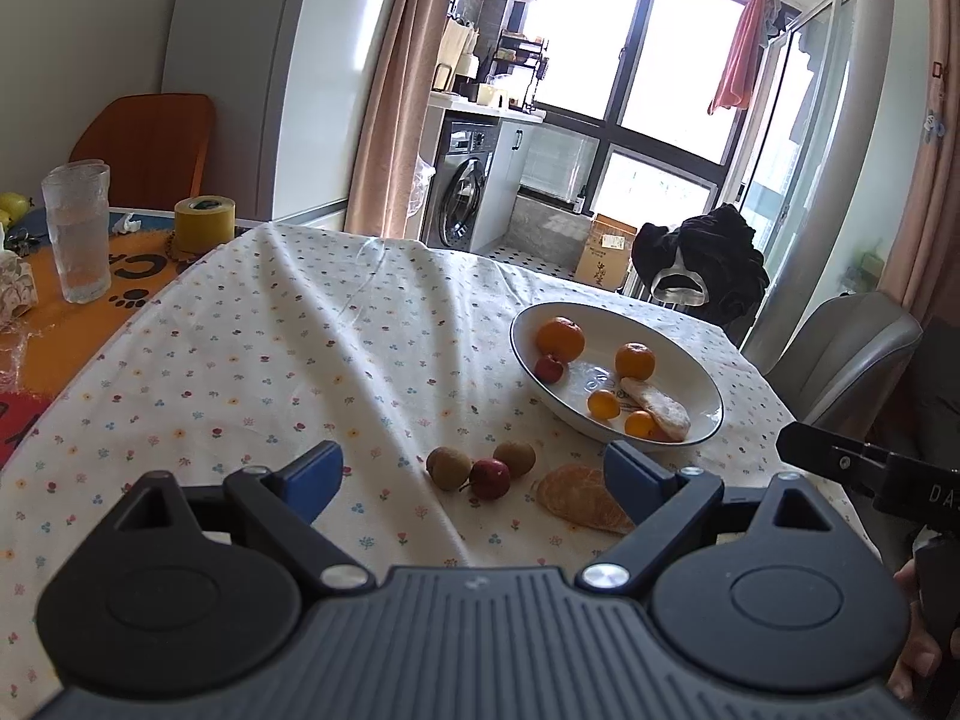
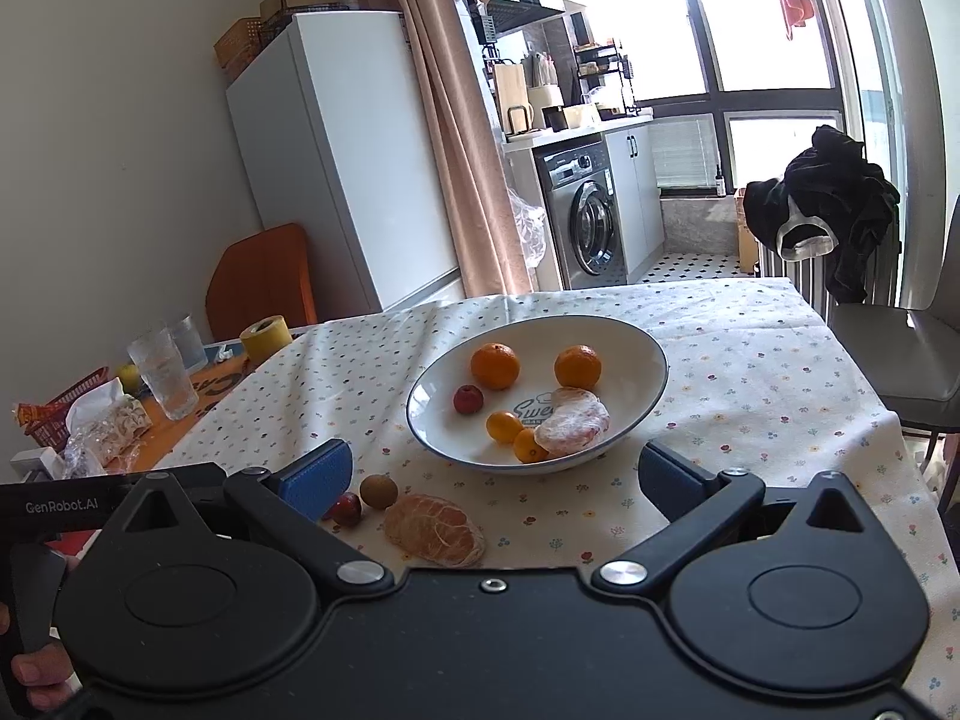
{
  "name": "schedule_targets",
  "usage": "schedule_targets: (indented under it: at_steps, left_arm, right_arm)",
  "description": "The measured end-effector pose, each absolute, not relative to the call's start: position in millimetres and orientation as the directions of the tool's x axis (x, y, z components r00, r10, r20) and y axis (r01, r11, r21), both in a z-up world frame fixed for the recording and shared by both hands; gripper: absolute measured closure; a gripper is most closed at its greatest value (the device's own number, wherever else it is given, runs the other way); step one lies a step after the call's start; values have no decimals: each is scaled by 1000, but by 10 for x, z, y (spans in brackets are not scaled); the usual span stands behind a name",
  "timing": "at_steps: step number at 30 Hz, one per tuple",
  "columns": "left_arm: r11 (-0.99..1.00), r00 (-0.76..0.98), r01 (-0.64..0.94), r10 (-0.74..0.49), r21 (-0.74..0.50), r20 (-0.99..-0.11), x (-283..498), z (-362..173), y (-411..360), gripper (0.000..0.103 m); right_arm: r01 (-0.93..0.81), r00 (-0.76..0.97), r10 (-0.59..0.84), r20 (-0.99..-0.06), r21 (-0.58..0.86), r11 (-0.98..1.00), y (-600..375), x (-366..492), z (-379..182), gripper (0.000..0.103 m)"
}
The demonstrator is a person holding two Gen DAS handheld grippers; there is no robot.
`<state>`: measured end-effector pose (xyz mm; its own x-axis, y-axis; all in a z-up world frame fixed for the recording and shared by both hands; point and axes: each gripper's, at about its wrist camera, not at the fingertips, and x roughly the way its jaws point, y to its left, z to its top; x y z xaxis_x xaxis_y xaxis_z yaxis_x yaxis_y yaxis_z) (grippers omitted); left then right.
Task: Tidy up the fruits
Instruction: 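Move both grippers back to the loose fruit beside the bowl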
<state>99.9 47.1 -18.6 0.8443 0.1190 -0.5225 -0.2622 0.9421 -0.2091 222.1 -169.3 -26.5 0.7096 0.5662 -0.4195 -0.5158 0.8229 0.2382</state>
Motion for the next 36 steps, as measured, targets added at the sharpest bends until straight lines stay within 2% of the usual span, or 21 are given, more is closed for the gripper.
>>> schedule_targets:
  at_steps: [7, 25, 28, 33, 36]
  left_arm:
    - [951, 845, -249, 119, -186, -522, 849, -159, 458, 10]
    - [956, 835, -236, 109, -174, -539, 643, -244, 591, 11]
    - [952, 834, -241, 105, -187, -541, 664, -298, 620, 11]
    - [952, 837, -239, 102, -192, -538, 741, -363, 627, 13]
    - [954, 836, -230, 91, -195, -541, 822, -412, 623, 17]
  right_arm:
    - [-526, 701, 583, -411, 254, 812, -1742, 2091, -228, 0]
    - [-581, 638, 612, -466, 231, 781, -1622, 1893, -296, 1]
    - [-591, 625, 620, -474, 232, 773, -1583, 1907, -337, 2]
    - [-596, 605, 624, -495, 239, 766, -1527, 1994, -425, 14]
    - [-600, 593, 626, -507, 241, 763, -1493, 2065, -478, 15]
